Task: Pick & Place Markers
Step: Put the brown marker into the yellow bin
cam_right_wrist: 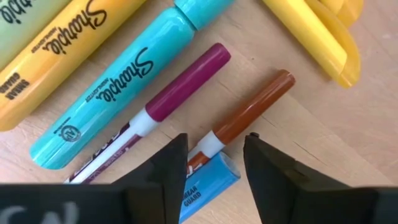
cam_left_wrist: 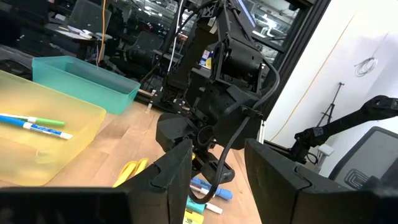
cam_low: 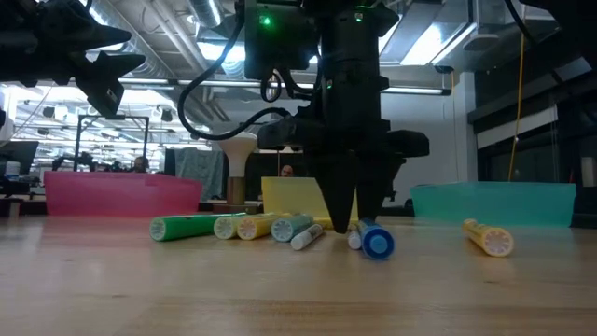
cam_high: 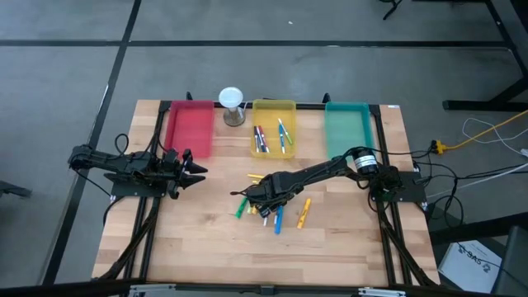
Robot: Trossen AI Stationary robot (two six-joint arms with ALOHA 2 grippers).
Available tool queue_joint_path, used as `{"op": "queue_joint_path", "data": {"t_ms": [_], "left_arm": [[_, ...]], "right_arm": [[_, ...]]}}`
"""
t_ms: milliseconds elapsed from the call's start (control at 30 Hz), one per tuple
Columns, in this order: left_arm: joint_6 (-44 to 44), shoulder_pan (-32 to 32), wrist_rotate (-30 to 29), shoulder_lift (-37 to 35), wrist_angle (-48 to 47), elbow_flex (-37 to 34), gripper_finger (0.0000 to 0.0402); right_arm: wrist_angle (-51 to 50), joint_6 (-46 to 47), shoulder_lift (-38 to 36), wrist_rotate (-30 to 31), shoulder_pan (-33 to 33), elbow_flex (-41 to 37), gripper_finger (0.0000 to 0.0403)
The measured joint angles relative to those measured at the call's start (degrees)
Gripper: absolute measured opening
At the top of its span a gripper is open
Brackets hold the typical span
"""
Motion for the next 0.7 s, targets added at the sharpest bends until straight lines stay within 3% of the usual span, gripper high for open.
{"op": "queue_joint_path", "data": {"t_ms": [700], "left_arm": [[0.0,0.0,0.0,0.0,0.0,0.0,0.0143]], "right_arm": [[0.7,0.2,0.8,-0.9,-0.3,0.0,0.0107]]}}
